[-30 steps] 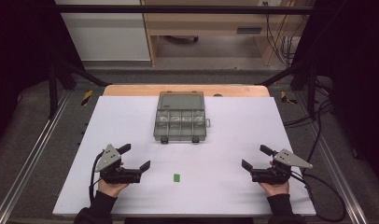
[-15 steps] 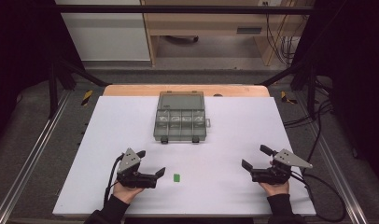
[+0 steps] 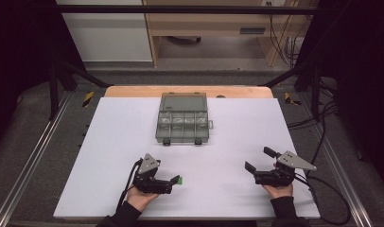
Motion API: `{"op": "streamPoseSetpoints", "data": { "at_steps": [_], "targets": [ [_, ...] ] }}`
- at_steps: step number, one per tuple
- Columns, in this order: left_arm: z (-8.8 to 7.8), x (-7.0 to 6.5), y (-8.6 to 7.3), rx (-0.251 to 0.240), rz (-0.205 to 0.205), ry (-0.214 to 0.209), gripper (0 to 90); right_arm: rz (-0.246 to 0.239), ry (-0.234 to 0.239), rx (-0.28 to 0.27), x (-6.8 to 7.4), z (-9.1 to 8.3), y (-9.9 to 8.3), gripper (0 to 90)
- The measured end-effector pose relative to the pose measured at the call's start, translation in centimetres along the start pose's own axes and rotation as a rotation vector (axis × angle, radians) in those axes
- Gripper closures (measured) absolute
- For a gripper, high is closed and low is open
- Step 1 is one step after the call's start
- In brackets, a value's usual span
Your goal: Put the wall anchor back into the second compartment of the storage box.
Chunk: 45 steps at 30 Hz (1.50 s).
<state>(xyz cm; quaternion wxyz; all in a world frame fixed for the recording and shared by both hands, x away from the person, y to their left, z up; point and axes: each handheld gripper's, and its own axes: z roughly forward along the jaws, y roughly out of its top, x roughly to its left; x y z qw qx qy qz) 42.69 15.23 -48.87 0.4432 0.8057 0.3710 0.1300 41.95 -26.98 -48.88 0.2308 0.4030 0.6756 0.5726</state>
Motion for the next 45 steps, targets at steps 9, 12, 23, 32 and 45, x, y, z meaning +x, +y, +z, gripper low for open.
{"op": "streamPoseSetpoints", "data": {
  "at_steps": [9, 12, 23, 32, 45],
  "targets": [
    [1.2, -1.0, -0.5, 0.088, -0.041, 0.029, 25.7, -0.002, -0.002, -0.001, 0.0, 0.0, 0.0, 0.2],
    [1.2, -1.1, -0.6, 0.099, -0.041, 0.031, 30.3, -0.001, -0.002, 0.0, 0.0, 0.0, 0.0, 0.2],
    [1.3, -1.6, -0.7, 0.13, -0.055, 0.041, 51.1, 0.0, -0.004, 0.001, 0.0, 0.0, 0.0, 0.2],
    [1.2, -1.7, -0.6, 0.138, -0.076, 0.049, 60.3, -0.001, -0.004, -0.001, -0.1, -0.1, 0.0, 0.3],
    [1.5, -2.7, -0.5, 0.151, -0.076, 0.075, 69.5, 0.0, -0.004, -0.001, -0.1, -0.1, 0.1, 0.3]
  ]
}}
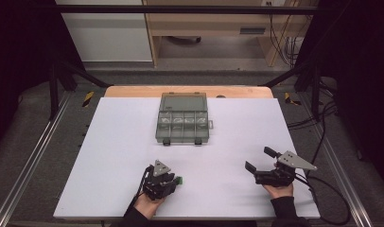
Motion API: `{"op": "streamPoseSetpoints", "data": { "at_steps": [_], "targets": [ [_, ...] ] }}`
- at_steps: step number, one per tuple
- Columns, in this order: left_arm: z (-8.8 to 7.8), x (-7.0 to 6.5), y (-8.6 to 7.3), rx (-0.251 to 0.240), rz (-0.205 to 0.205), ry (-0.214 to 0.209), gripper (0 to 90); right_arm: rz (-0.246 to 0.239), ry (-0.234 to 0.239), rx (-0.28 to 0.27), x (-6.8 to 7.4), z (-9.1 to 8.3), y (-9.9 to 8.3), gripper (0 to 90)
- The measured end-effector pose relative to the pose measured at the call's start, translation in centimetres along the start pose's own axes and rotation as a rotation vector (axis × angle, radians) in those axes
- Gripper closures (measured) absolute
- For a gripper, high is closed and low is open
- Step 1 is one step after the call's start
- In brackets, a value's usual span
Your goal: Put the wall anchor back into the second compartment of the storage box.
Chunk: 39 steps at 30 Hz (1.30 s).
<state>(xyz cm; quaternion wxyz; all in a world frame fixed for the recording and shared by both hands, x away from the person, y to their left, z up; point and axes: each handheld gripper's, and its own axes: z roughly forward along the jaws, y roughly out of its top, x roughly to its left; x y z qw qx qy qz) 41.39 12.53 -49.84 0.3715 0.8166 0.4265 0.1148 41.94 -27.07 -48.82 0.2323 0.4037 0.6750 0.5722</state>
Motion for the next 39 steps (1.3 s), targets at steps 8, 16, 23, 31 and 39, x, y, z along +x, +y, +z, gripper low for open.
{"op": "streamPoseSetpoints", "data": {
  "at_steps": [8, 16, 23, 31, 39],
  "targets": [
    [0.15, -0.55, 0.06, 0.002, -0.007, 0.039, 74.9, 0.004, 0.001, 0.003, 0.02, 0.05, -0.02, 0.3],
    [0.19, -0.65, 0.07, 0.007, -0.003, 0.061, 81.4, 0.002, 0.001, 0.005, 0.01, 0.1, -0.04, 0.3],
    [0.23, -0.61, 0.09, 0.006, 0.013, 0.064, 83.5, 0.004, 0.002, 0.007, 0.01, 0.12, -0.05, 0.3],
    [0.14, -0.28, 0.04, 0.0, 0.009, 0.044, 84.2, 0.004, 0.004, 0.007, 0.03, 0.1, -0.04, 0.3],
    [-0.68, 0.31, 0.23, -0.019, -0.004, 0.034, 84.2, 0.006, 0.003, 0.005, 0.04, 0.06, -0.02, 0.3]
  ]
}}
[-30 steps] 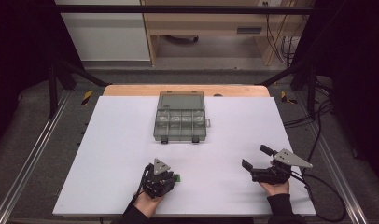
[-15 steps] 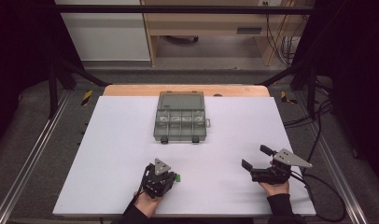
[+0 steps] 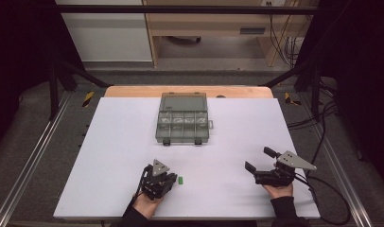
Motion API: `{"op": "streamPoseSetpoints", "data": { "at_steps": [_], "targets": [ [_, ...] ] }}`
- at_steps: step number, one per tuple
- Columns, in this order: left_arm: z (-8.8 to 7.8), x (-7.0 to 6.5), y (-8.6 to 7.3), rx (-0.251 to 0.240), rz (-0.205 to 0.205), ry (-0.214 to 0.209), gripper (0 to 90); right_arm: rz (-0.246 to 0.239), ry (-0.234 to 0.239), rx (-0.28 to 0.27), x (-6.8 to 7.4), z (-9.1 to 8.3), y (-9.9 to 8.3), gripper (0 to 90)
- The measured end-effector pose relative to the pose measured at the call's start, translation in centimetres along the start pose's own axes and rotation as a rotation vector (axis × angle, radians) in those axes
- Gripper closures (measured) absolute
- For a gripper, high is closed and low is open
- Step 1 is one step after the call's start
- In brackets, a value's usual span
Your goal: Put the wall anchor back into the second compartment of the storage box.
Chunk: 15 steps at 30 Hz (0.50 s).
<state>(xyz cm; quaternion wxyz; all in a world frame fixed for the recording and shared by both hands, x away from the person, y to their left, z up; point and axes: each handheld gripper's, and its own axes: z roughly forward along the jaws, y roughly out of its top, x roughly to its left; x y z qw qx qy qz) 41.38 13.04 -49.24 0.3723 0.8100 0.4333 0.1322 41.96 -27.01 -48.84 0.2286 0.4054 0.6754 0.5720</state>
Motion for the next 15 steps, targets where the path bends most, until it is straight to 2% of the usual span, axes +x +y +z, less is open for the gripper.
{"op": "streamPoseSetpoints", "data": {
  "at_steps": [5, 15],
  "targets": [
    [-1.0, 0.5, 0.4, -0.031, -0.01, -0.012, 84.2, -0.004, -0.002, -0.002, 0.0, 0.0, 0.0, 0.3],
    [-2.6, 1.6, 1.8, -0.099, 0.001, -0.033, 84.2, -0.002, -0.005, 0.001, 0.0, 0.0, 0.0, 0.2]
  ]
}}
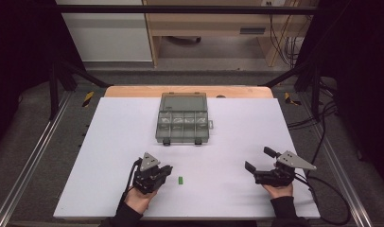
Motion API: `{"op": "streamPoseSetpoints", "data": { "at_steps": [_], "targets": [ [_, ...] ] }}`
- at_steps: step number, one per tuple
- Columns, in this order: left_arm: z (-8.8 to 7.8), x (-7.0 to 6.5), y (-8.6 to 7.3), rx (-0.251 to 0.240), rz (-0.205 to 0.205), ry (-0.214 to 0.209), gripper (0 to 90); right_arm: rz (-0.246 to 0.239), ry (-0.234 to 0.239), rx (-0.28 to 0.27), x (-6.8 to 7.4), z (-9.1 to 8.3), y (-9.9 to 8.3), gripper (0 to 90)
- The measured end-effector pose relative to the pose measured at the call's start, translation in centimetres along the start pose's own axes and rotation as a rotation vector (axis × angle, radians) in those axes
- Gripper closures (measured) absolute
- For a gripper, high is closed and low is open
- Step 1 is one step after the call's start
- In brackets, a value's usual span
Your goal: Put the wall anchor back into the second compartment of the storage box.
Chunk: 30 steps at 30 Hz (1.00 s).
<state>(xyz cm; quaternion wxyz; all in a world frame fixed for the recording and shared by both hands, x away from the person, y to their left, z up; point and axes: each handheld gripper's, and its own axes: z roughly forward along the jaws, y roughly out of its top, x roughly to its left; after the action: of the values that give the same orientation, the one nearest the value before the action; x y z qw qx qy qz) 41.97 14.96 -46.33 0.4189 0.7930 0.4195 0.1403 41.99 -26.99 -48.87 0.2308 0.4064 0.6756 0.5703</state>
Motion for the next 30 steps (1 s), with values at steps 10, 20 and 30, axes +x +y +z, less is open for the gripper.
{"op": "streamPoseSetpoints", "data": {
  "at_steps": [10, 20, 30],
  "targets": [
    [-0.9, 1.4, 2.0, -0.055, 0.008, -0.012, 84.1, -0.001, -0.002, -0.003, 0.0, 0.1, 0.0, 0.2],
    [-1.5, 2.8, 4.4, -0.105, 0.01, 0.0, 84.1, 0.0, -0.003, -0.002, 0.0, 0.1, 0.0, 0.2],
    [-0.2, 3.7, 7.6, -0.13, 0.039, 0.002, 84.1, -0.002, -0.004, -0.004, -0.1, 0.1, 0.0, 0.2]
  ]
}}
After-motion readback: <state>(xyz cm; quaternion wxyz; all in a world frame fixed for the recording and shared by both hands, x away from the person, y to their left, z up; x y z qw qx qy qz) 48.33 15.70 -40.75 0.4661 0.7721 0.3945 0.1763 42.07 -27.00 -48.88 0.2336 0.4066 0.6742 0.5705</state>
